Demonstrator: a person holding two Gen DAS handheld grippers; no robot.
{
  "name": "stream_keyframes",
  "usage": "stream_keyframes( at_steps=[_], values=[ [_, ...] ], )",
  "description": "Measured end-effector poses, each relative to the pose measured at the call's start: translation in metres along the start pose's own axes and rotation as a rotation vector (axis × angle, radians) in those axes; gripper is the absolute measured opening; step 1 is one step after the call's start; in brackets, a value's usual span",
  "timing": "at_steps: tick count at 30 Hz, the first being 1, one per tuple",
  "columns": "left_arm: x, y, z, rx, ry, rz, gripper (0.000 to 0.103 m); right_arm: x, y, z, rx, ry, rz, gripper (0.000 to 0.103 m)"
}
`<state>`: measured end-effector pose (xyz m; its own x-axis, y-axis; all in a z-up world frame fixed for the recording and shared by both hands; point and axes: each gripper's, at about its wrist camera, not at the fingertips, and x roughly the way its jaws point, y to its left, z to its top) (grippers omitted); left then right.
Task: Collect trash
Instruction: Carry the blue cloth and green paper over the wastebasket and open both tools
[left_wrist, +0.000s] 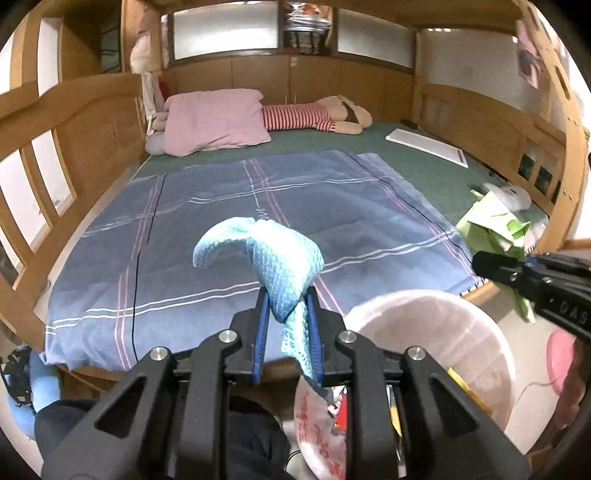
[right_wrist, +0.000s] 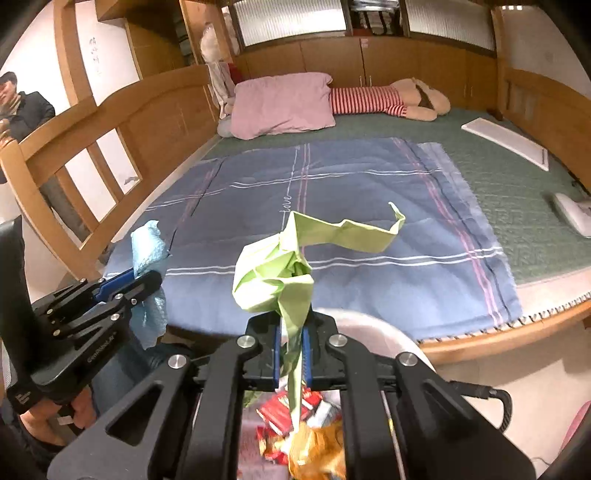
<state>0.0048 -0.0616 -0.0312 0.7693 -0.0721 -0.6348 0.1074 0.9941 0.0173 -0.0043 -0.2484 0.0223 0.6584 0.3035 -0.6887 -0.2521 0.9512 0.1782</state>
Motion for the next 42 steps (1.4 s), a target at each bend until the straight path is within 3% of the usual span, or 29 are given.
stream_keyframes(
  at_steps=[5, 10, 12, 13, 14, 16, 24, 38, 40, 42],
  values=[
    [-0.014, -0.007, -0.003, 0.018, -0.015, -0.003, 0.021, -0.035, -0.008, -0.014, 0.032, -0.049, -0.005, 0.01],
    [-0.019, -0.014, 0.0, 0.027, -0.03, -0.01, 0.02, -0.026, -0.013, -0.032, 0.014, 0.07, -0.022, 0.01],
    [-0.018, -0.015, 0.0, 0.03, -0.027, -0.016, 0.021, -0.023, -0.016, -0.04, 0.006, 0.096, -0.038, 0.016],
    [-0.017, -0.016, 0.0, 0.033, -0.024, -0.017, 0.021, -0.025, -0.018, -0.041, 0.011, 0.088, -0.04, 0.029],
    [-0.015, -0.015, 0.0, 0.037, -0.023, -0.019, 0.021, -0.031, -0.021, -0.041, 0.026, 0.061, -0.046, 0.05],
    [-0.014, -0.018, -0.001, 0.046, -0.019, -0.02, 0.021, -0.043, -0.025, -0.042, 0.047, 0.019, -0.043, 0.067],
    [-0.016, -0.035, -0.007, 0.086, -0.008, -0.058, 0.021, -0.076, -0.041, -0.042, 0.147, -0.127, -0.081, 0.068],
    [-0.01, -0.058, -0.021, 0.147, 0.049, -0.178, 0.024, -0.078, -0.054, -0.035, 0.198, -0.148, -0.127, 0.082],
    [-0.012, -0.059, -0.022, 0.151, 0.045, -0.178, 0.03, -0.078, -0.057, -0.036, 0.208, -0.15, -0.123, 0.082],
    [-0.014, -0.059, -0.022, 0.152, 0.035, -0.182, 0.053, -0.077, -0.059, -0.036, 0.212, -0.15, -0.128, 0.082]
  ],
)
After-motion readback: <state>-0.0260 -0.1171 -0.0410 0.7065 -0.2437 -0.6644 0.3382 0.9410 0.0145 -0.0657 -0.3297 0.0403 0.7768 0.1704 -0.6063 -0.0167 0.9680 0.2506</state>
